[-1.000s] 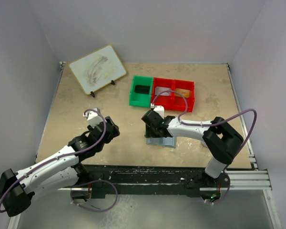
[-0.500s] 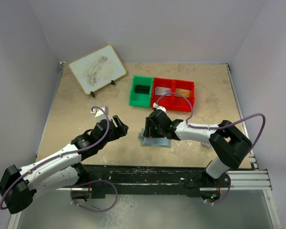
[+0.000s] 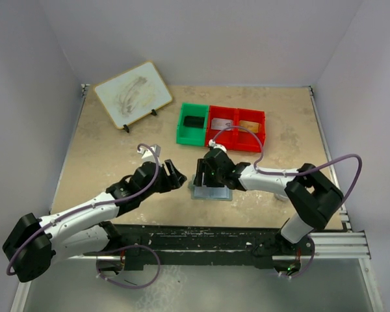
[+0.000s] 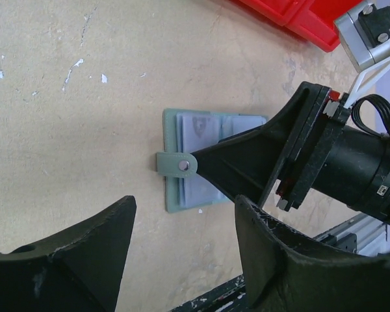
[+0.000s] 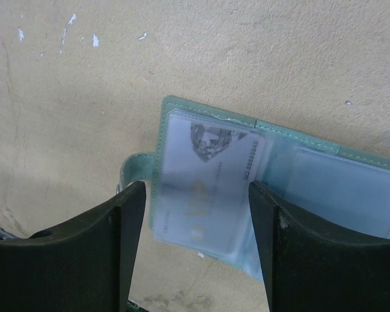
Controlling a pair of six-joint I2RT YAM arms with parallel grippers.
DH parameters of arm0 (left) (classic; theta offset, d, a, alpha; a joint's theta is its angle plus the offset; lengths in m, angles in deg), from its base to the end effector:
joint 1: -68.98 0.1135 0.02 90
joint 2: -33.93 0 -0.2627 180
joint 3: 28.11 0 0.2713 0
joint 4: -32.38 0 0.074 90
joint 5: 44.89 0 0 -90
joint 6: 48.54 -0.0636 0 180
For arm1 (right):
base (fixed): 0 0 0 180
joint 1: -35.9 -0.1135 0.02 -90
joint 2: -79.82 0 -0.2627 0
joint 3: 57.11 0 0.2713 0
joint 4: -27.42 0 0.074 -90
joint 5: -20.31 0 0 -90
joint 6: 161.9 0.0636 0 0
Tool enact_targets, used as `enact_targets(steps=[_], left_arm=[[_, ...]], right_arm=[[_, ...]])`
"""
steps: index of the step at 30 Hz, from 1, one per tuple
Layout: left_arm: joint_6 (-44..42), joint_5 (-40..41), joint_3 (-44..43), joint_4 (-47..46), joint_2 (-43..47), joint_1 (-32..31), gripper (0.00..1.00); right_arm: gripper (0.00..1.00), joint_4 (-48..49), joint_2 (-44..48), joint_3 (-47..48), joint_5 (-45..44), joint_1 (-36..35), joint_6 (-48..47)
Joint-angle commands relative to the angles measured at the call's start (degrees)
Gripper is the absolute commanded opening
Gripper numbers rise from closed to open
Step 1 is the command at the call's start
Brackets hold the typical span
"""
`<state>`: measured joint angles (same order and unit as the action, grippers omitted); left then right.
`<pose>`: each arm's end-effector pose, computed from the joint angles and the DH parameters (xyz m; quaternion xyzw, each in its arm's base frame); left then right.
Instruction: Take the credit cards out of the card holder
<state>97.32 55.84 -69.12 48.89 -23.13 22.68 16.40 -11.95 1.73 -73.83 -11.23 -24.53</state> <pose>0.1833 -0.1747 0.1855 -0.1175 0.8664 -0.3207 0.3644 0.2447 0.2569 0.1332 0.0161 0.9197 0.2645 0.2897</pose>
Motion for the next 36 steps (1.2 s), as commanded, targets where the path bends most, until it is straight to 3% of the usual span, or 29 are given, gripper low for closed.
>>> enact_targets(steps=[1,15,26,32,36], left_arm=[[-1.1,-1.0,0.0,-3.8,-0.7,-0.4,0.60],[-1.5,0.5,-0.8,-2.7,-2.1,-0.5,0.59],[-1.9,-1.3,0.4,-4.1,-1.6,-0.5,0.59],[-1.7,-1.3,0.9,-4.7,-1.9,-0.5,0.58],[-1.8,-1.1,0.5,-4.8,-2.2,-0.5,0.58]], right_arm=[[0.69,-4.4,-3.1,2.1,-5.1,-0.2,-0.7],[0.63,-13.9,-8.7,8.4,-14.1,-3.2,0.6],[0.53,-4.4,-5.6,3.6,-3.5,-2.5,0.6],[0.70,-6.9,-5.5,5.4,-4.9,-2.1,0.1],[0.71,-10.4,-7.6,7.8,-10.4,-2.3,-0.4]])
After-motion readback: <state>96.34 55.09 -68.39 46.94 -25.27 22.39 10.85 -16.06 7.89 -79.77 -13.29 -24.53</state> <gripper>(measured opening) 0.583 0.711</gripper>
